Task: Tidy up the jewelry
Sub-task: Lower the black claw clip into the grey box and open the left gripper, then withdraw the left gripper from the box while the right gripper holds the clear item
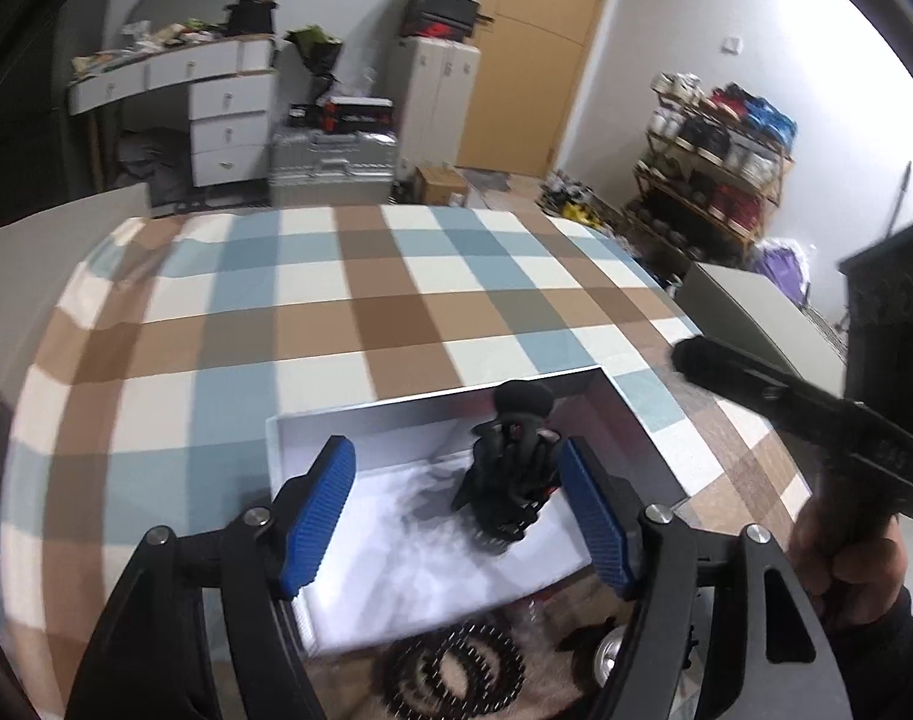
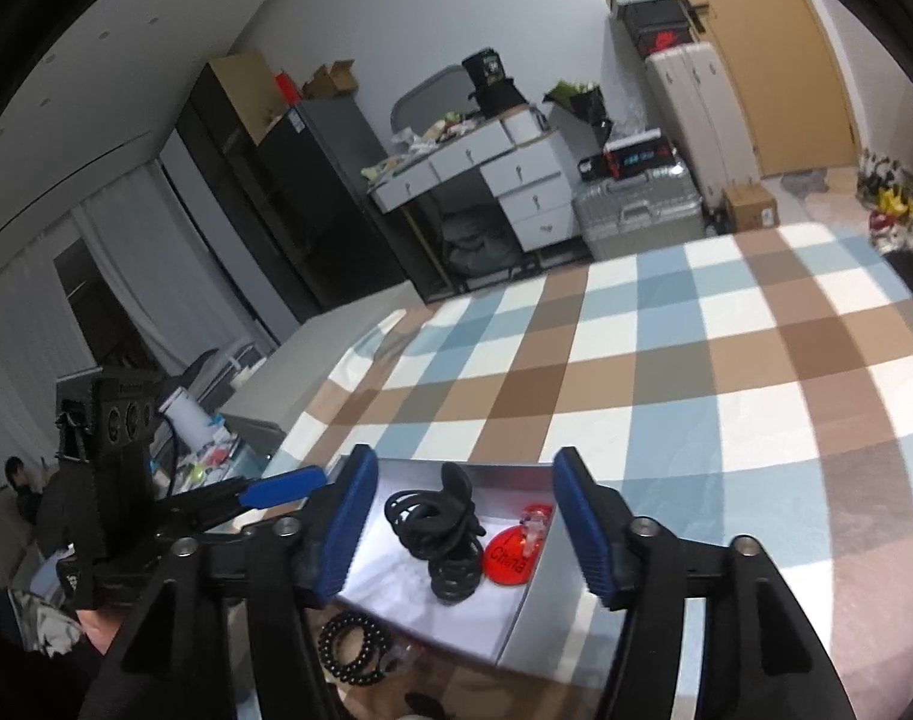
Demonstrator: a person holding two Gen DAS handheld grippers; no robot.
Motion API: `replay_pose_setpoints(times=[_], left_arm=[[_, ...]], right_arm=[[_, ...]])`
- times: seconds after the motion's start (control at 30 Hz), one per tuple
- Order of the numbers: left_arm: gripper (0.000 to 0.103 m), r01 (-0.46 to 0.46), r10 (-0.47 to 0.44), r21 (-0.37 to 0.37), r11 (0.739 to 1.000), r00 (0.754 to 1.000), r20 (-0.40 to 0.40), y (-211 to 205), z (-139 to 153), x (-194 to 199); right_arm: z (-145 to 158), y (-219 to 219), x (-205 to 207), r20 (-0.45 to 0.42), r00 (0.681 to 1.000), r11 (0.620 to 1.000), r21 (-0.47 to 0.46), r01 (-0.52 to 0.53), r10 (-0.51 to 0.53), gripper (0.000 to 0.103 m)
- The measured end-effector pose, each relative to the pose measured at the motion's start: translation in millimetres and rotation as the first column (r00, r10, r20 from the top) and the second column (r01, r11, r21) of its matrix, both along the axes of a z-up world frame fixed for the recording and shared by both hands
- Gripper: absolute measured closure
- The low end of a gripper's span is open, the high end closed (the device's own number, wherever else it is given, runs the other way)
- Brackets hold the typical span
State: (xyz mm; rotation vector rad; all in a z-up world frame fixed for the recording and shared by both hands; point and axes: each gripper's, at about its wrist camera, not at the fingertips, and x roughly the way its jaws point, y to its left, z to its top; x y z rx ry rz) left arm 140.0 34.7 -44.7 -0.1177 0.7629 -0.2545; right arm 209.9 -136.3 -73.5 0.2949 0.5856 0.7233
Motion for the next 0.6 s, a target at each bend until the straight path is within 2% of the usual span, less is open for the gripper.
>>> replay_pose_setpoints(times=[0.13, 0.17, 0.23, 0.4, 0.53, 0.57, 0.6], left_arm=[[0.03, -0.051, 0.051, 0.007, 0.999, 0.998, 0.039, 9, 5, -16], [0.026, -0.061, 0.061, 0.003, 0.998, 0.997, 0.048, 11, 7, -20], [0.02, -0.082, 0.083, -0.012, 0.997, 0.994, 0.07, 16, 10, -29], [0.019, -0.125, 0.125, -0.01, 0.992, 0.985, 0.117, 20, 14, -47], [0.019, -0.126, 0.126, -0.012, 0.992, 0.979, 0.161, 19, 13, -63], [0.018, -0.137, 0.136, -0.004, 0.991, 0.975, 0.177, 18, 14, -67], [0.012, -0.151, 0.147, 0.008, 0.988, 0.971, 0.19, 18, 14, -71]], right_arm=[[6, -5, -20, 0.035, 0.999, 1.0, 0.003, 0.013, -0.013, 0.031], [6, -5, -23, 0.039, 0.999, 1.0, 0.002, 0.016, -0.016, 0.026], [8, -7, -33, 0.051, 0.998, 1.0, 0.003, 0.022, -0.022, 0.025], [10, -5, -57, 0.078, 0.997, 1.0, -0.011, 0.016, -0.016, 0.023], [10, -2, -74, 0.095, 0.995, 1.0, -0.009, 0.009, -0.008, 0.014], [10, -2, -78, 0.1, 0.995, 1.0, -0.007, 0.01, -0.009, 0.013], [9, -1, -82, 0.103, 0.995, 1.0, -0.004, 0.007, -0.006, 0.012]])
